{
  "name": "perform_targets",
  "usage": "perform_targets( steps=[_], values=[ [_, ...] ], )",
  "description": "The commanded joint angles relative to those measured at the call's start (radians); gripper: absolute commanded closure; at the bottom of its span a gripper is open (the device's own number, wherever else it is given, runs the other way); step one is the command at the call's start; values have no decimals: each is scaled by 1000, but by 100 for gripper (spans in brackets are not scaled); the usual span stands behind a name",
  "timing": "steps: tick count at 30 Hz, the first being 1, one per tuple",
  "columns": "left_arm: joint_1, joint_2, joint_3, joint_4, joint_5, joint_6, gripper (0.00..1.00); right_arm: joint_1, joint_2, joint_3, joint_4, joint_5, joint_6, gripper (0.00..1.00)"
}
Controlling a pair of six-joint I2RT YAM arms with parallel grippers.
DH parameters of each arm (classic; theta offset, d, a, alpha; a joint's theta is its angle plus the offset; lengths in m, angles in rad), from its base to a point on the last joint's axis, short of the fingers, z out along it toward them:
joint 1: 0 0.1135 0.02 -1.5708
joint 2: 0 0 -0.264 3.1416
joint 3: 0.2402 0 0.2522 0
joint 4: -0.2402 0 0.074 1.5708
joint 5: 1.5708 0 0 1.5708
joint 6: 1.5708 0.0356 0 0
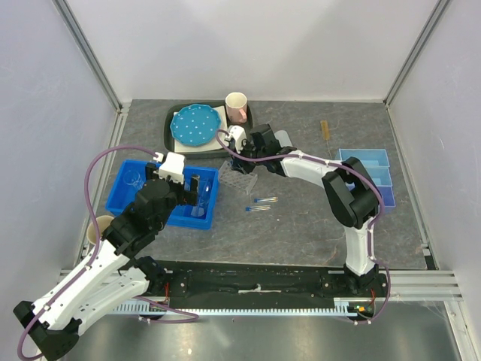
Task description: Organize the chemistry lab equipment
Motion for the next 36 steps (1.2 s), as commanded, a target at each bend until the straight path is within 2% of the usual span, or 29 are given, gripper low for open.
perform_targets(
  steps=[1, 9, 17, 22, 27, 30, 31, 36],
  values=[
    [5, -7, 4, 44, 14, 25, 3, 4, -68, -17, 8, -6, -25, 69],
    [5, -6, 4, 44, 24, 25, 3, 4, -106, -14, -72, -18, -66, 64],
    [5, 13, 7, 40, 87, 25, 3, -1, -259, -31, -259, -60, -207, 47],
    [5, 13, 7, 38, 100, 23, 3, -19, -359, -83, -410, -118, -341, 44],
    [5, 16, 10, 32, 114, 21, 3, -119, -431, -175, -471, -190, -423, 44],
    [5, 16, 11, 32, 125, 21, 3, -159, -451, -215, -548, -241, -547, 44],
    [5, 17, 13, 31, 128, 21, 3, -160, -451, -232, -569, -235, -639, 45],
    [5, 17, 14, 28, 136, 20, 3, -160, -398, -252, -627, -158, -808, 45]
  ],
)
